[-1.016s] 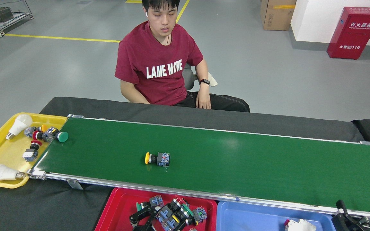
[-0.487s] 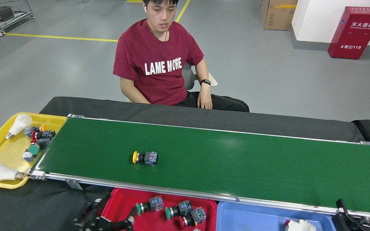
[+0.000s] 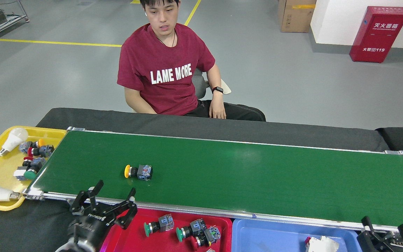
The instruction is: Pick switch part from conveyor to tray
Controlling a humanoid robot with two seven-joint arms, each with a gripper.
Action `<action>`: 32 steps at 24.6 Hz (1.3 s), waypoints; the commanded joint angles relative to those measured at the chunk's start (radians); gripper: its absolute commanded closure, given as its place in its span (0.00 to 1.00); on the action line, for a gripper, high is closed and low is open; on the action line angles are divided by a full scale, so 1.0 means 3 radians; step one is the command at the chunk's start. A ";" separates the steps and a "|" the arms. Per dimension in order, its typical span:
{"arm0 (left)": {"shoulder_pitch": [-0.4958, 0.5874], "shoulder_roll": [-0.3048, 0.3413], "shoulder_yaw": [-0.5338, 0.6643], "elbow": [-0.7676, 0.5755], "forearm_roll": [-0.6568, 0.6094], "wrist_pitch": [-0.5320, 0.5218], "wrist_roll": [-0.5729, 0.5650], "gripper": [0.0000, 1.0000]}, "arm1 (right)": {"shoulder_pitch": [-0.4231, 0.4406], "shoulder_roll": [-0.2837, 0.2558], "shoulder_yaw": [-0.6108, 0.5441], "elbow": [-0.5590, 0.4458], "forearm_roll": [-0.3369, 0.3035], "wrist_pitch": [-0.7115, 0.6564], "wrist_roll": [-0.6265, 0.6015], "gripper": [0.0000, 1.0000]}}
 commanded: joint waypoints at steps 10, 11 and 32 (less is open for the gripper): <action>-0.0478 0.0167 0.0097 0.0680 -0.0005 0.0383 -0.0152 0.00 | -0.0071 -0.0030 0.0012 -0.0046 0.0024 -0.0013 -0.0008 0.04; -0.0530 0.0188 0.0097 0.0757 -0.0005 0.0424 -0.0147 0.00 | -0.0076 -0.0025 0.0012 -0.0046 0.0024 -0.0018 -0.0008 0.04; 0.0667 0.0520 0.0066 -0.0578 0.1064 -0.1284 -0.0019 0.65 | -0.0076 -0.0010 0.0032 -0.0046 0.0060 -0.0013 -0.0008 0.04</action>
